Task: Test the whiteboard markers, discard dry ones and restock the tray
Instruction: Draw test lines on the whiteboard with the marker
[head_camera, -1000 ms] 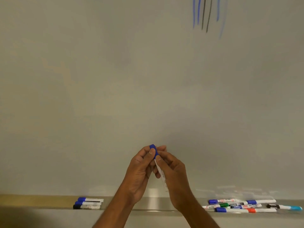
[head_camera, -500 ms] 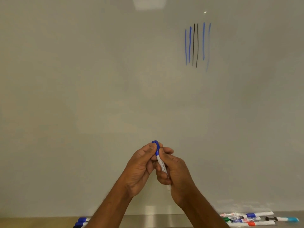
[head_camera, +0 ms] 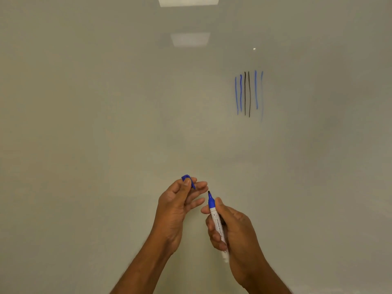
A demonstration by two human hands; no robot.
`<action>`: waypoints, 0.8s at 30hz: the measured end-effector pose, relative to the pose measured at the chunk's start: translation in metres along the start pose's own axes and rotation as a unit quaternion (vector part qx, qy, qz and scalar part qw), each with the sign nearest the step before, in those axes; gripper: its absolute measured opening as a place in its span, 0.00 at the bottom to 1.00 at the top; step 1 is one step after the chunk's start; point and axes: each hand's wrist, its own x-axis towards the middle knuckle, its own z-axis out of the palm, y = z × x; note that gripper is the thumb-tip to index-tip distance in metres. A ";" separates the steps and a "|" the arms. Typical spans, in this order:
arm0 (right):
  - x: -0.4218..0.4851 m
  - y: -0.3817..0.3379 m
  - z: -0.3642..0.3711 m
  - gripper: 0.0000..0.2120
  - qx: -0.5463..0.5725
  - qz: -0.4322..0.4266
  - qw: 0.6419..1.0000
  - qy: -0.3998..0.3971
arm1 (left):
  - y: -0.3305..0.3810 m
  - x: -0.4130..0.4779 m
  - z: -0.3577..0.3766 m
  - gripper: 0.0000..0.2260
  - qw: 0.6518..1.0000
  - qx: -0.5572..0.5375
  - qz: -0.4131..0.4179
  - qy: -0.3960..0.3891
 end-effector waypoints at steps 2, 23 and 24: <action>-0.001 -0.012 0.000 0.16 -0.019 -0.060 0.998 -0.021 | 0.007 0.004 0.004 0.14 0.999 0.033 0.037 0.007; 0.044 -0.135 0.015 0.20 0.026 -0.346 0.936 0.062 | 0.048 0.123 0.032 0.14 0.733 0.443 0.509 0.089; 0.050 -0.139 0.015 0.22 0.011 -0.361 0.929 0.085 | 0.049 0.130 0.034 0.15 0.723 0.453 0.514 0.089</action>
